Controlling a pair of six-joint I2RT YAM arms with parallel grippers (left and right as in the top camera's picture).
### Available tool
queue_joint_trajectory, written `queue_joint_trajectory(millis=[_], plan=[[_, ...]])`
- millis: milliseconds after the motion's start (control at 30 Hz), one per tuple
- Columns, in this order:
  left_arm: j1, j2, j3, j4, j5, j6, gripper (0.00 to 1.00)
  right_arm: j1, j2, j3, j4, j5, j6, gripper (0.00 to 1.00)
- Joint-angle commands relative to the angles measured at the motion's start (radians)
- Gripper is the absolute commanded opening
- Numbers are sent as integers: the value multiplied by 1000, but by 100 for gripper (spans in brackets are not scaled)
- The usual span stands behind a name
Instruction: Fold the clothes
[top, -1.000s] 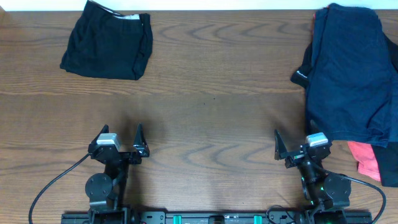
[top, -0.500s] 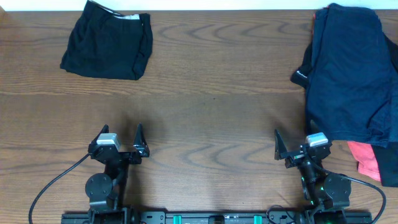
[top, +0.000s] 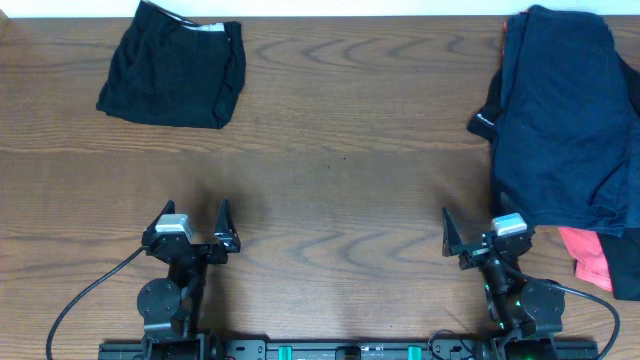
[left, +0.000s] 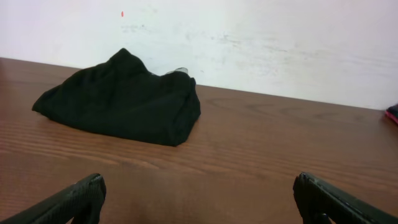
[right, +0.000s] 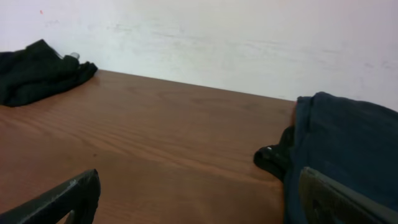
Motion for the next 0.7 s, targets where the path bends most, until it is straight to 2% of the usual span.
queue_joint_trajectory(millis=[0, 433, 667], plan=[[-4, -7, -9, -47, 15, -5, 98, -9, -6, -1, 4, 26, -27, 99], [-4, -7, -9, -44, 15, -5, 98, -9, -6, -1, 10, 28, -26, 99], [-4, -7, -9, -45, 16, -6, 98, -9, -6, -1, 79, 25, -26, 99]])
